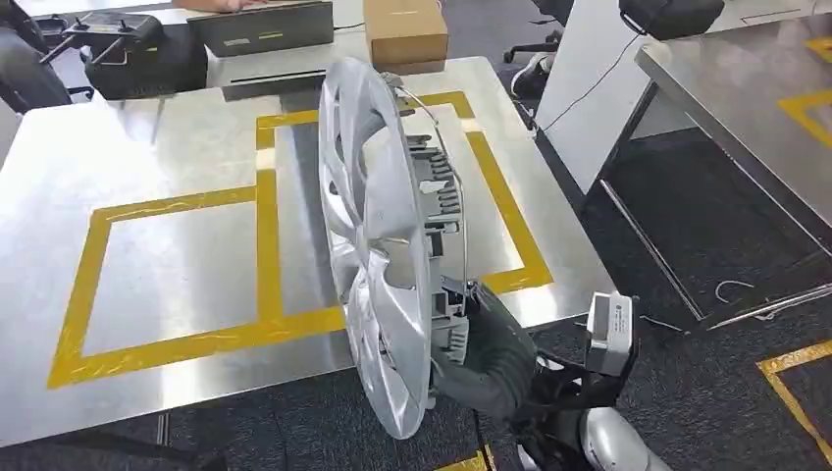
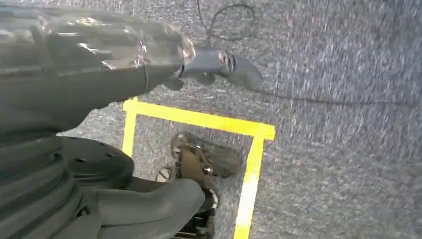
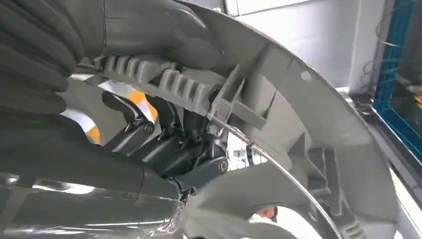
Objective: Take the parts from the cabinet and place them on the table.
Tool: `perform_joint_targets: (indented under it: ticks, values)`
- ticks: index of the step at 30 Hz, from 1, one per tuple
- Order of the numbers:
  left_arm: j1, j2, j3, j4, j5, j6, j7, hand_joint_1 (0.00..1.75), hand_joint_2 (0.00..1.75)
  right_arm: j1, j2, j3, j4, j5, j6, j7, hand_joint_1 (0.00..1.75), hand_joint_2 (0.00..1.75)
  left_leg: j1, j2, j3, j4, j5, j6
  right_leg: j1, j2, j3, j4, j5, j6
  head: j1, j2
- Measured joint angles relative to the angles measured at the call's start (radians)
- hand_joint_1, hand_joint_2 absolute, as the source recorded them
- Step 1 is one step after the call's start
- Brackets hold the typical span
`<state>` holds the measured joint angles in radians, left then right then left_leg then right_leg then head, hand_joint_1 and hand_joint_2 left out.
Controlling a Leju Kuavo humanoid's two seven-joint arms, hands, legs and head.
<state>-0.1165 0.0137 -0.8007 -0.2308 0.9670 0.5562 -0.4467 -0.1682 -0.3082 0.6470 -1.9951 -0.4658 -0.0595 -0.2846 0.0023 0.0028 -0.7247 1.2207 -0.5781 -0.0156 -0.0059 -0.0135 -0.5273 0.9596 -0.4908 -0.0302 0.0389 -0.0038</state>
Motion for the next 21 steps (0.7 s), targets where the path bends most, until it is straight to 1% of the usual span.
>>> perform_joint_targets:
  ticks: [1, 2, 3, 4, 5, 6, 7, 8, 9, 11, 12, 13, 14, 15, 16, 17, 18, 19, 20, 21]
  values:
    - [0.000, 0.000, 0.000, 0.000, 0.000, 0.000, 0.000, 0.00, 1.75, 0.002, 0.000, 0.000, 0.000, 0.002, -0.001, 0.000, 1.75, 1.75, 0.008, -0.001, -0.028, 0.060, -0.021, -0.008, -0.003, -0.012, 0.000, 0.000, -0.001, 0.002, -0.003, 0.000]
    - [0.001, 0.000, 0.000, 0.000, 0.000, 0.000, 0.000, 0.00, 1.75, 0.003, 0.000, 0.000, 0.002, 0.002, -0.002, 0.000, 1.75, 1.75, 0.016, -0.001, -0.042, 0.088, -0.021, -0.016, -0.006, -0.023, 0.001, 0.001, -0.003, 0.006, -0.006, 0.000]
    - [0.002, 0.000, 0.000, 0.000, 0.000, 0.000, 0.001, 0.00, 1.75, 0.005, 0.000, 0.000, 0.003, 0.003, -0.003, 0.000, 1.75, 1.75, 0.024, 0.001, -0.030, 0.065, 0.005, -0.027, -0.011, -0.035, 0.001, 0.004, -0.006, 0.012, -0.009, 0.000]
    - [0.002, 0.001, -0.001, 0.001, 0.000, 0.000, 0.002, 0.00, 1.75, 0.007, 0.000, 0.000, 0.003, 0.002, -0.004, 0.000, 1.75, 1.75, 0.029, 0.009, 0.006, 0.001, 0.046, -0.037, -0.016, -0.044, 0.001, 0.010, -0.011, 0.020, -0.010, 0.000]
    - [0.002, 0.002, -0.001, 0.001, 0.000, 0.000, 0.001, 0.00, 1.75, 0.007, 0.000, 0.000, 0.003, 0.003, -0.005, 0.000, 1.75, 1.75, 0.033, 0.026, 0.058, -0.092, 0.091, -0.045, -0.023, -0.051, 0.001, 0.020, -0.019, 0.032, -0.011, 0.000]
    - [0.001, 0.003, -0.001, 0.001, 0.000, 0.000, 0.001, 0.00, 1.75, 0.006, 0.000, 0.000, 0.003, 0.002, -0.005, 0.000, 1.75, 1.75, 0.037, 0.060, 0.098, -0.172, 0.109, -0.053, -0.025, -0.057, 0.001, 0.034, -0.029, 0.044, -0.017, 0.000]
    - [0.000, -0.003, -0.001, 0.001, 0.000, 0.000, 0.001, 0.00, 1.75, 0.007, 0.000, 0.000, 0.003, 0.003, -0.005, 0.000, 1.75, 1.75, 0.022, 0.100, 0.101, -0.164, 0.086, -0.048, -0.017, -0.060, -0.004, 0.040, -0.035, 0.053, -0.032, 0.000]
    - [0.000, 0.001, 0.000, 0.002, 0.000, 0.000, 0.001, 0.00, 1.75, 0.007, -0.001, 0.000, 0.003, 0.003, -0.005, 0.000, 1.75, 1.75, 0.025, 0.089, 0.096, -0.166, 0.091, -0.022, -0.015, -0.064, -0.004, 0.049, -0.040, 0.059, -0.031, 0.000]
    - [0.002, 0.001, 0.000, 0.002, 0.000, 0.001, 0.002, 0.00, 1.75, 0.007, -0.001, 0.000, 0.002, 0.003, -0.005, 0.000, 1.75, 1.75, 0.024, 0.083, 0.093, -0.164, 0.088, -0.010, -0.013, -0.068, -0.001, 0.048, -0.040, 0.060, -0.016, 0.000]
    - [0.001, 0.001, -0.001, 0.002, 0.000, 0.001, 0.002, 0.00, 1.75, 0.010, -0.002, 0.000, 0.002, 0.003, -0.006, 0.000, 1.75, 1.75, 0.024, 0.061, 0.090, -0.163, 0.088, 0.005, -0.017, -0.085, 0.004, 0.044, -0.041, 0.064, -0.015, 0.000]
    - [0.000, 0.001, -0.001, 0.002, 0.000, 0.001, 0.002, 0.00, 1.75, 0.010, -0.002, 0.000, 0.002, 0.003, -0.007, 0.000, 1.75, 1.75, 0.025, 0.049, 0.093, -0.166, 0.091, 0.013, -0.022, -0.068, 0.002, 0.051, -0.056, 0.071, -0.008, 0.000]
    - [-0.001, 0.002, -0.001, 0.002, -0.001, 0.002, 0.002, 0.00, 1.75, 0.011, -0.002, -0.001, 0.002, 0.004, -0.007, 0.000, 1.75, 1.75, 0.025, 0.040, 0.092, -0.166, 0.092, 0.018, -0.024, -0.033, -0.009, 0.084, -0.085, 0.069, -0.004, 0.000]
    - [-0.003, 0.001, 0.000, 0.002, -0.001, 0.002, 0.002, 0.00, 1.75, 0.012, -0.002, -0.002, 0.002, 0.005, -0.007, -0.001, 1.75, 1.75, 0.023, 0.029, 0.092, -0.166, 0.092, 0.023, -0.022, -0.012, -0.037, 0.154, -0.127, 0.067, 0.004, 0.000]
    - [-0.005, 0.000, 0.000, 0.002, -0.001, 0.002, 0.002, 0.00, 1.75, 0.015, -0.003, -0.002, 0.002, 0.006, -0.010, -0.001, 1.75, 1.75, 0.020, 0.018, 0.092, -0.166, 0.093, 0.029, -0.020, 0.001, -0.075, 0.241, -0.167, 0.066, 0.013, 0.000]
    - [-0.005, -0.001, 0.000, 0.002, -0.001, 0.002, 0.002, 0.00, 1.75, 0.018, -0.003, -0.002, 0.003, 0.006, -0.014, -0.001, 1.75, 1.75, 0.015, 0.007, 0.092, -0.166, 0.093, 0.032, -0.019, 0.005, -0.113, 0.319, -0.196, 0.064, 0.022, 0.000]
    - [-0.005, -0.002, -0.001, 0.002, -0.001, 0.002, 0.002, 0.00, 1.75, 0.020, -0.003, -0.002, 0.005, 0.009, -0.019, 0.000, 1.75, 1.75, 0.011, -0.005, 0.092, -0.165, 0.093, 0.033, -0.019, 0.007, -0.136, 0.362, -0.201, 0.060, 0.026, 0.000]
    - [-0.005, -0.003, -0.001, 0.002, 0.001, 0.002, 0.002, 0.00, 1.75, 0.021, -0.004, -0.001, 0.008, 0.022, -0.031, 0.009, 1.75, 1.75, 0.007, -0.015, 0.093, -0.165, 0.094, 0.034, -0.015, 0.007, -0.138, 0.357, -0.181, 0.052, 0.027, 0.000]
    - [-0.005, -0.003, -0.001, 0.002, 0.002, 0.002, 0.000, 0.00, 1.75, 0.022, -0.005, -0.001, 0.010, 0.037, -0.043, 0.019, 1.75, 1.75, 0.004, -0.025, 0.095, -0.165, 0.094, 0.034, -0.011, 0.008, -0.123, 0.313, -0.143, 0.042, 0.029, 0.000]
    - [-0.005, -0.003, 0.000, 0.002, 0.002, 0.002, -0.001, 0.00, 1.75, 0.021, -0.005, 0.000, 0.011, 0.063, -0.061, 0.034, 1.75, 1.75, 0.000, -0.032, 0.097, -0.166, 0.095, 0.035, -0.005, 0.009, -0.090, 0.234, -0.092, 0.030, 0.032, 0.000]
    - [-0.005, -0.003, -0.001, 0.002, 0.003, 0.002, -0.002, 0.00, 1.75, 0.021, -0.006, 0.000, 0.011, 0.100, -0.083, 0.053, 1.75, 1.75, -0.003, -0.038, 0.099, -0.166, 0.095, 0.035, 0.002, 0.013, -0.053, 0.145, -0.043, 0.015, 0.036, 0.000]
